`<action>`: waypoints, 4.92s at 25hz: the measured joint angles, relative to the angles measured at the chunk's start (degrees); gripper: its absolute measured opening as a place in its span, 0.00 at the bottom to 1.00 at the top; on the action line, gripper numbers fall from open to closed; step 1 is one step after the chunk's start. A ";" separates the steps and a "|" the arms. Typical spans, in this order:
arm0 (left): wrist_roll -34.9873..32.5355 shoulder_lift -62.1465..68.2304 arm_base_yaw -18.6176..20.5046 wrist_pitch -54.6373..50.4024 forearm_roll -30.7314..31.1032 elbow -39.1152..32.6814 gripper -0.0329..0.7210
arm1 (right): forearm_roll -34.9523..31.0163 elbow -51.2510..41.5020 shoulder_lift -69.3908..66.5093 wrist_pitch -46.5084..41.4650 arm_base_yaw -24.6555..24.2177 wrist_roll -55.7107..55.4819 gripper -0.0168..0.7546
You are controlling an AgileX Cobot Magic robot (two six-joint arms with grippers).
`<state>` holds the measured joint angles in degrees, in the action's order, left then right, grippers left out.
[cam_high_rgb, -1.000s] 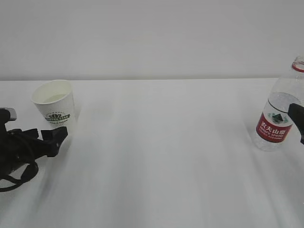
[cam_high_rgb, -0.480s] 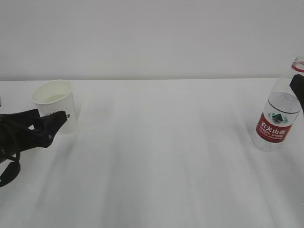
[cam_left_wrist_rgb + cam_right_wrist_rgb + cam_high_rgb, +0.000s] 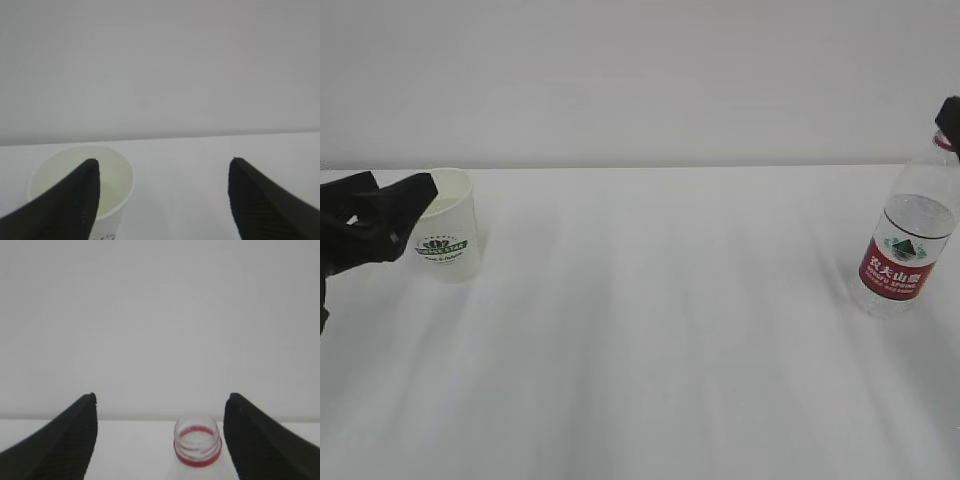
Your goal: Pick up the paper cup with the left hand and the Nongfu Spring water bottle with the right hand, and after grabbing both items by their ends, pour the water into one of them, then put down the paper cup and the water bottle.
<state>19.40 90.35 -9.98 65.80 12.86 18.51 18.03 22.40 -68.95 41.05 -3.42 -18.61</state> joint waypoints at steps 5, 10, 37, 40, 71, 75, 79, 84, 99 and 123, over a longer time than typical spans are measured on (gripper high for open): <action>0.88 -3.22 0.00 0.00 -0.33 -0.11 0.82 | 0.96 2.96 2.85 -4.47 0.00 -1.90 0.79; 1.93 -5.29 0.00 0.00 -0.43 -0.11 0.82 | 1.44 3.60 8.42 -11.36 0.00 -2.20 0.79; 5.55 -31.59 0.00 -16.57 -0.45 -0.29 0.81 | 2.21 4.53 41.25 -44.91 0.00 -2.24 0.79; 5.55 -36.91 0.00 -22.38 -0.45 -0.53 0.81 | 2.21 5.58 43.21 -49.06 0.00 -2.24 0.79; 4.15 -76.15 0.00 -93.65 5.97 6.73 0.76 | -6.04 5.99 58.84 -80.87 0.00 2.38 0.79; 1.07 -76.15 0.00 -100.06 6.40 9.50 0.70 | -6.90 6.70 63.51 -85.19 0.00 4.36 0.79; 0.38 -76.24 0.00 -106.17 6.19 10.56 0.67 | -9.32 9.12 66.87 -92.35 0.00 8.79 0.79; -3.19 -76.24 0.00 -113.64 4.57 10.56 0.66 | -13.33 13.12 68.36 -102.92 0.00 14.71 0.79; -8.93 -79.35 0.00 -127.52 -5.93 15.04 0.66 | -14.36 14.06 69.95 -114.10 0.00 16.27 0.79; -10.28 -90.04 0.00 -134.86 -12.86 15.29 0.65 | -16.03 11.22 69.95 -114.10 0.00 17.41 0.78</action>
<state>9.12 0.30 -9.98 -69.06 0.00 33.80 2.00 33.63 1.00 -73.04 -3.42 -1.20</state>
